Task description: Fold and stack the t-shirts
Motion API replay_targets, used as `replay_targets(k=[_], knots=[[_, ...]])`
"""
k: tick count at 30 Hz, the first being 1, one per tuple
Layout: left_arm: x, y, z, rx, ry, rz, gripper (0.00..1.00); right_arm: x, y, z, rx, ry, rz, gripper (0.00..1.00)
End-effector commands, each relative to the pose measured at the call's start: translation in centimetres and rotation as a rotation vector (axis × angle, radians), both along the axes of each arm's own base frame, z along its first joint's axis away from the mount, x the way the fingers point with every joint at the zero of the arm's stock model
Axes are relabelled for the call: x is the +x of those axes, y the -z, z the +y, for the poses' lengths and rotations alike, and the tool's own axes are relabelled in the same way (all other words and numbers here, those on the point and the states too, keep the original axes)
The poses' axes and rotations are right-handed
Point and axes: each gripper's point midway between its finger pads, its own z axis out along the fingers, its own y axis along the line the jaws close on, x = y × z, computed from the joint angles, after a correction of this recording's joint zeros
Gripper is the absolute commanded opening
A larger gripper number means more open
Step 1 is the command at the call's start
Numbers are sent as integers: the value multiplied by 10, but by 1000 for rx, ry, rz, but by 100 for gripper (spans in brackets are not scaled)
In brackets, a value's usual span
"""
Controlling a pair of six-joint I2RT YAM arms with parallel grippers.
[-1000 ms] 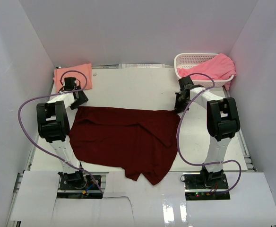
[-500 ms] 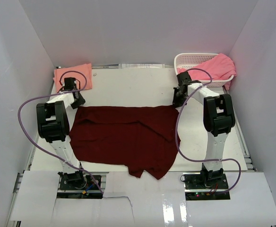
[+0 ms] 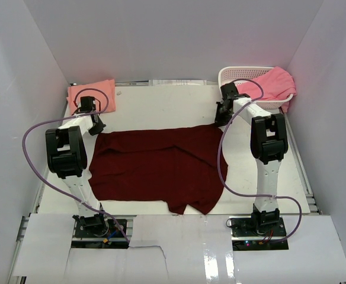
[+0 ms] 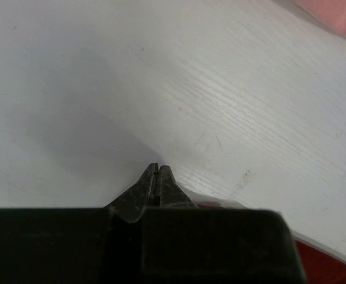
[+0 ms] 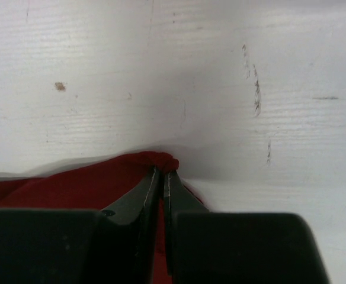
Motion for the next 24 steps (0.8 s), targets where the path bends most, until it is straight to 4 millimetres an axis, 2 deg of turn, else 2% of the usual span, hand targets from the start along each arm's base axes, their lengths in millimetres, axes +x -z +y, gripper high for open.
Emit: replay_targets(k=[1,6,7,9,14,22,23,24], knots=[[11,-22,10,20,-38,-45,0,16,-2,-9,-14,21,-16,8],[24,-24,20,3,-75,-48,0,30,1,-10,17,25,-21,8],[24,-18,21,-1,-78,-28,0,33,1,-11,24,28,-24,8],[32,-19,22,-12,-86,-37,0,41,1,-11,37,27,-34,8],[45,-9,19,-37,-84,-35,0,59,2,-9,63,21,-53,8],[61,-10,21,-44,-90,-54,0,75,2,-7,88,8,-82,8],[61,-11,22,-42,-98,-57,1,77,1,-6,91,7,-85,8],[61,-16,23,-38,-104,-67,10,78,-1,-5,99,3,-91,8]])
